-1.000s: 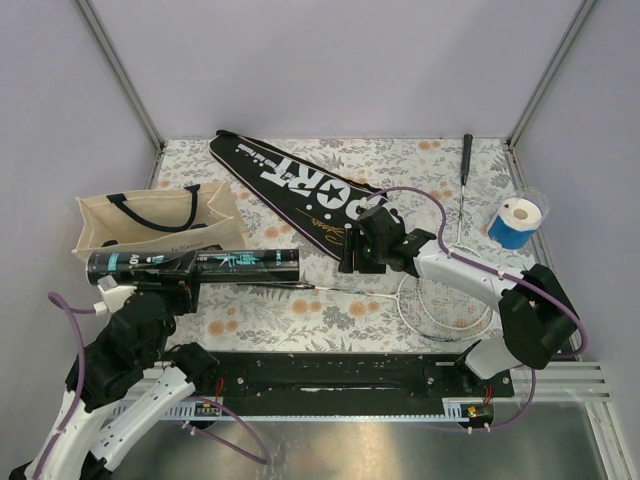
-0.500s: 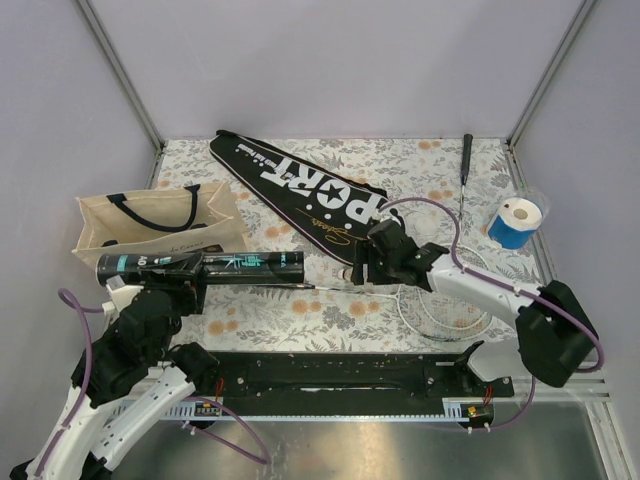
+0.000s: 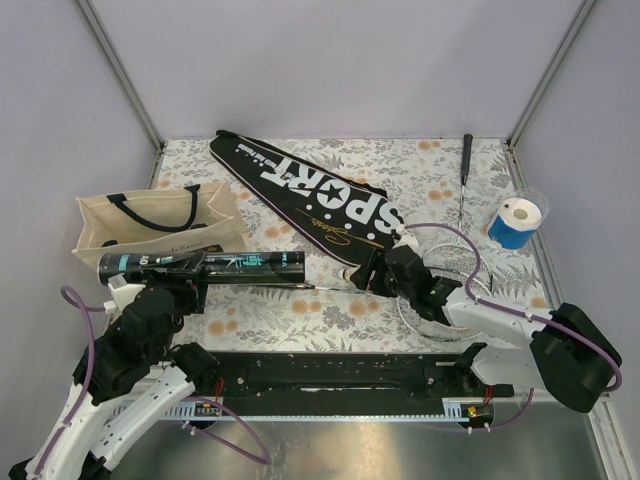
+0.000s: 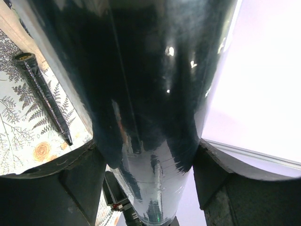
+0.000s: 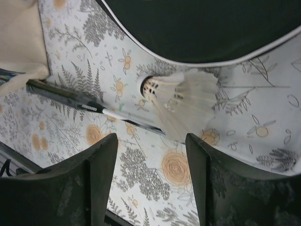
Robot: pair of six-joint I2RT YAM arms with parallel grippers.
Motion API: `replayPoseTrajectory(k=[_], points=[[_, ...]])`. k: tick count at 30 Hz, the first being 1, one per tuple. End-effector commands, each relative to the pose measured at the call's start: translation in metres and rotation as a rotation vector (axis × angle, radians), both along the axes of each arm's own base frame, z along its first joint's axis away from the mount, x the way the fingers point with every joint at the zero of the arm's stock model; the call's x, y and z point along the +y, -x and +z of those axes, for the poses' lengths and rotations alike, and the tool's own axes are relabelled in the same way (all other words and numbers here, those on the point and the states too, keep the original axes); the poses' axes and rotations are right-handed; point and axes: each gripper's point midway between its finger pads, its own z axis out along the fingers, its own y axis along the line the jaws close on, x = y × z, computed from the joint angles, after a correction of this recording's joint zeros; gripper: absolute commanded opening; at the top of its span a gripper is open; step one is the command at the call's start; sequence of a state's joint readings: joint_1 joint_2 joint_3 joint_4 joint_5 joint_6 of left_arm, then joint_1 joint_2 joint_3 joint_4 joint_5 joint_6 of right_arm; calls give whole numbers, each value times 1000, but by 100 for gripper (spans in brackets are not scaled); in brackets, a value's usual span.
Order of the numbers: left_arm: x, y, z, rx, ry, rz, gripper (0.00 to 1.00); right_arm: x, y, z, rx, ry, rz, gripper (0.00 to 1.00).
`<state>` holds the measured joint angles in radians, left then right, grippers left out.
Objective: Pack up the badminton gear
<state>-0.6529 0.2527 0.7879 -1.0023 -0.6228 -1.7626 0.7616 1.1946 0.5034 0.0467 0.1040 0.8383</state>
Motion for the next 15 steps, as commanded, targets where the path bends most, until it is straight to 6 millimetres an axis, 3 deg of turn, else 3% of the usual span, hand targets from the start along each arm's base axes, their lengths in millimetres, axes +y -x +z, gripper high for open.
replayPoseTrajectory(k=[1,6,10,15], points=[[-1,-3,26,-70,53,8,21,12,-28,19,-163,-43,-17,68],[0,-3,29,-77,51,9,21,19,-37,9,-177,-4,7,60],[2,-2,30,-83,48,16,21,22,-36,9,-173,-21,19,43],[3,-2,32,-89,50,15,21,13,-31,39,-256,-91,-6,14]])
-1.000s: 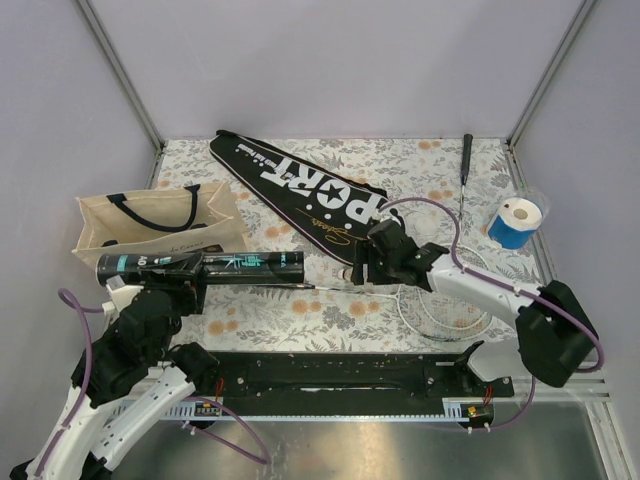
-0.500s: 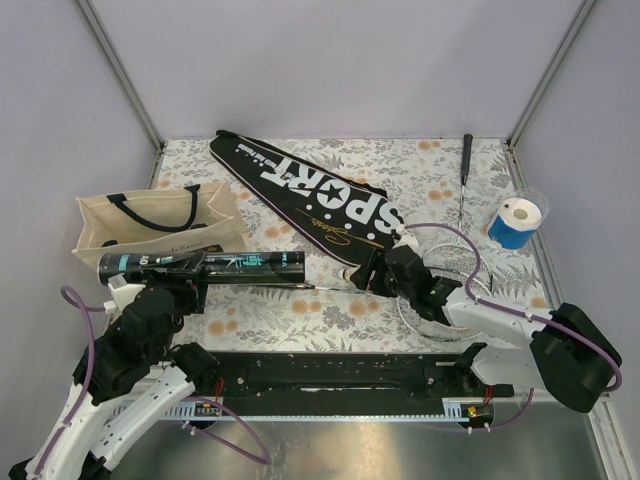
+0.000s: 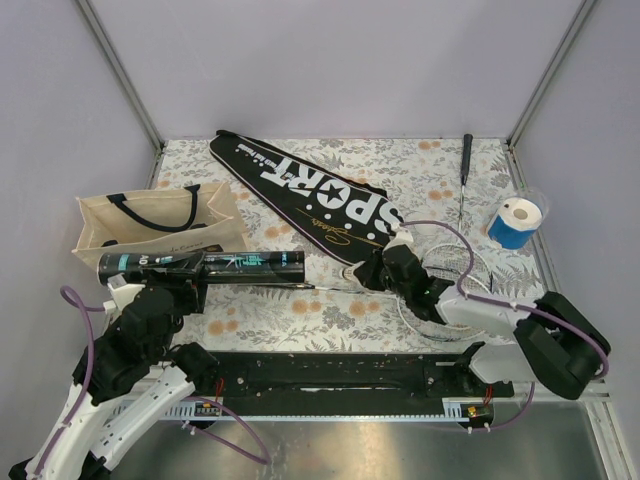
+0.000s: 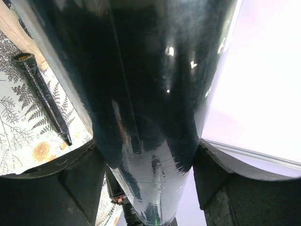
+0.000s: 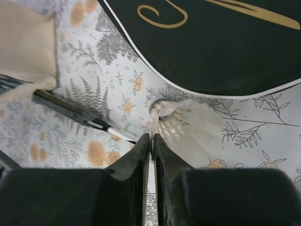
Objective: Pack up the badminton gear
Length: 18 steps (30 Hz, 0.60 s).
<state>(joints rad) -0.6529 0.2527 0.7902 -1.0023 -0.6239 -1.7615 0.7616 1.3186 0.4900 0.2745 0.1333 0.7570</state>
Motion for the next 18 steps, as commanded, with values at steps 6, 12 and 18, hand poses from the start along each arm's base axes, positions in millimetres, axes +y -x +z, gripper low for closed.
replayPoseTrajectory(k=[6,12,18], points=[[3,-3,34,-88,47,21,21,-6,14,101,-255,-219,40,0],[-3,-7,37,-71,51,12,21,5,58,159,-357,-444,231,0],[-16,-11,37,-64,81,-29,21,-2,88,207,-433,-620,305,0]])
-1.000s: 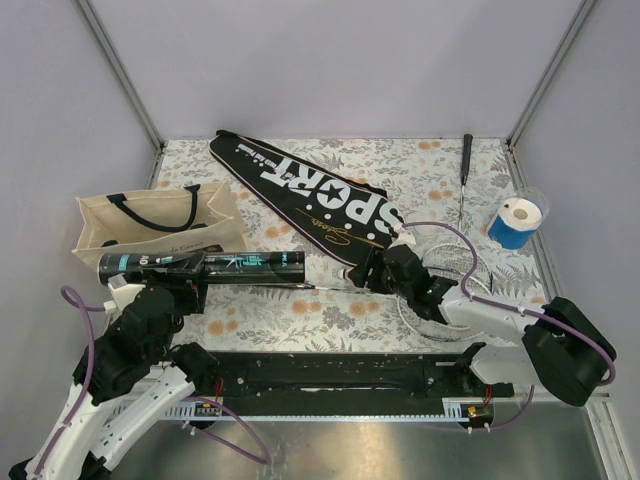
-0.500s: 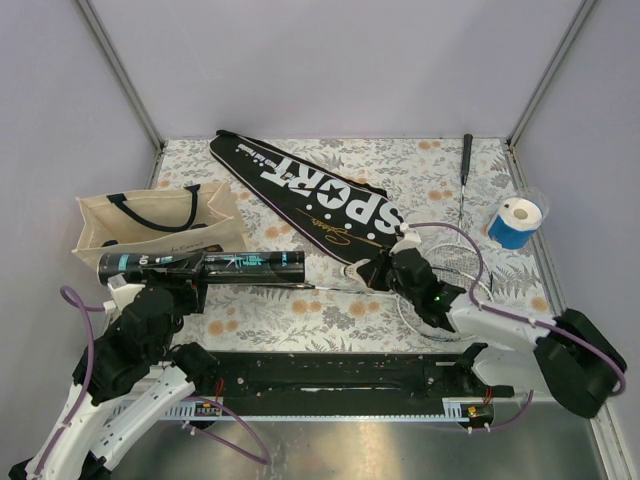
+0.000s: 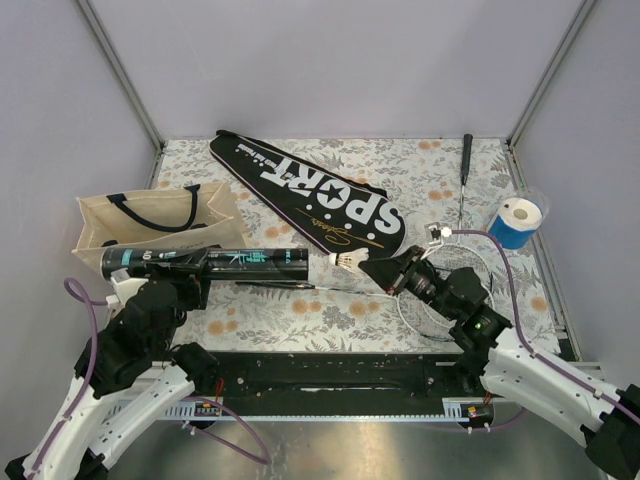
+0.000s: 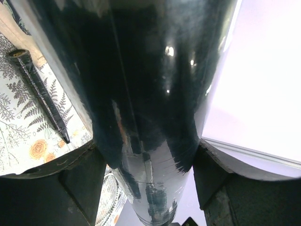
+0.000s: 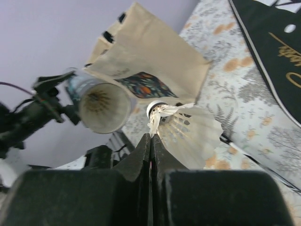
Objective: Pack up the badminton gear
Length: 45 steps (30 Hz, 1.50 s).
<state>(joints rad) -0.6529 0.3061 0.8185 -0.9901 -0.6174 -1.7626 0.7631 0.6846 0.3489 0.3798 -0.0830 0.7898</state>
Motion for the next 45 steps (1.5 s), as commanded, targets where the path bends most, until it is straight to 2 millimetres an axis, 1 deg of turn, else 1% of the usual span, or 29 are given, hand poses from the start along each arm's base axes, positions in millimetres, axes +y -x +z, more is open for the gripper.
replayPoseTrajectory(k=[1,3,8,12,17,23,26,30,34,35,36,37,41,45], points=[[-13,-7,29,-68,84,-27,21,3,28,46,-83,-150,122,0],[-17,-8,23,-48,94,-36,21,3,34,54,-92,-178,143,0],[-29,-10,16,-26,125,-74,21,12,36,61,-85,-224,180,0],[-34,-11,14,-16,134,-86,21,29,41,67,-81,-243,213,0],[-39,-12,14,-16,148,-104,20,56,44,72,-80,-244,242,0],[-42,-12,11,-8,149,-117,20,78,39,79,-91,-277,246,0],[-44,-12,10,-11,162,-124,20,87,32,79,-96,-273,233,0],[-48,-12,15,-22,184,-143,20,97,31,80,-97,-300,236,0],[-51,-10,21,-31,197,-160,20,108,30,77,-82,-329,253,0],[-51,-9,22,-35,202,-163,20,111,30,73,-74,-334,261,0],[-51,-9,22,-37,205,-162,20,112,31,75,-70,-358,272,0],[-51,-8,23,-39,207,-164,20,113,32,73,-61,-371,282,0],[-48,-6,27,-57,214,-162,20,112,36,74,-64,-431,309,0],[-43,-2,32,-76,211,-160,20,104,36,65,-64,-423,285,0]])
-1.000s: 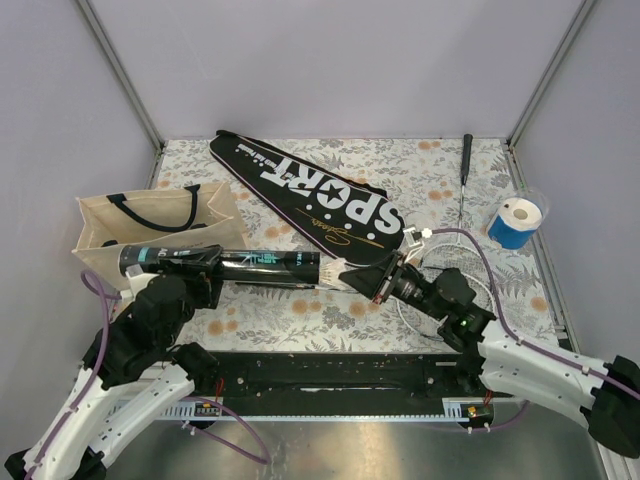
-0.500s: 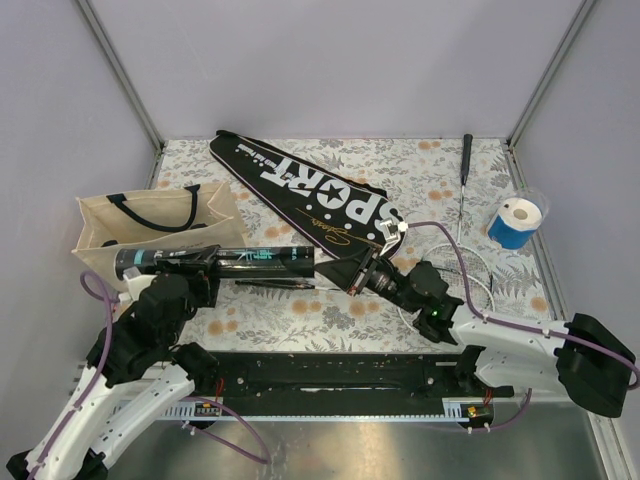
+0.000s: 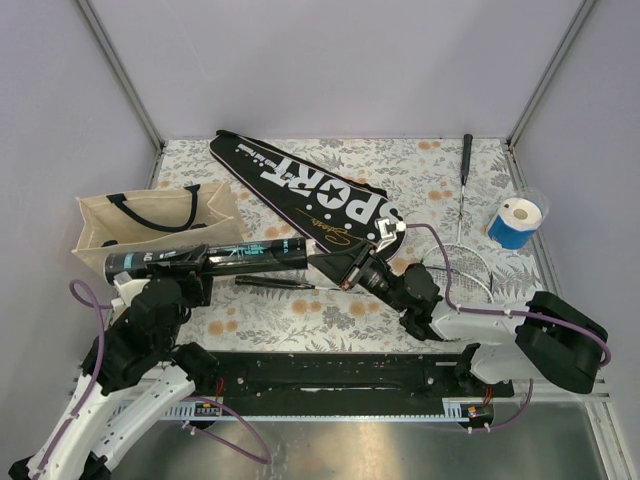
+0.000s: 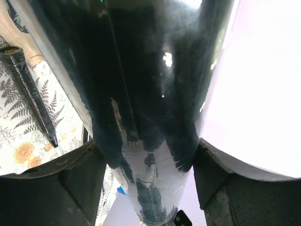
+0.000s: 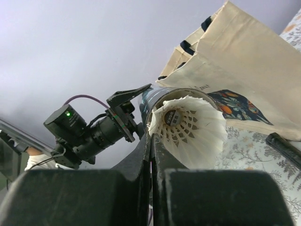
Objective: Pack up the badminton gear
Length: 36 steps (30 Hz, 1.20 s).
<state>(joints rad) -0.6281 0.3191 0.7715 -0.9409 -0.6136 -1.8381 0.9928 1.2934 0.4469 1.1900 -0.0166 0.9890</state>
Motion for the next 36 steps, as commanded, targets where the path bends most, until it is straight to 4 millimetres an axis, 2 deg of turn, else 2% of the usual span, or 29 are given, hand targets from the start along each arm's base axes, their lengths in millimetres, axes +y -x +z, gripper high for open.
replayPoseTrajectory(k=[1,9,15,20,29,36], points=[[-39,9,42,-98,138,-203,20,-2,24,15,-48,-64,64,0],[-31,18,40,-85,96,-210,20,-29,22,13,-87,54,-51,0],[-27,24,47,-105,82,-217,20,-43,26,17,-157,124,-89,0],[-34,24,48,-93,86,-248,19,-33,37,25,-176,108,-8,0],[-45,22,49,-87,98,-289,19,-9,36,31,-173,56,61,0],[-47,21,50,-88,98,-294,18,-4,38,33,-165,-5,95,0]])
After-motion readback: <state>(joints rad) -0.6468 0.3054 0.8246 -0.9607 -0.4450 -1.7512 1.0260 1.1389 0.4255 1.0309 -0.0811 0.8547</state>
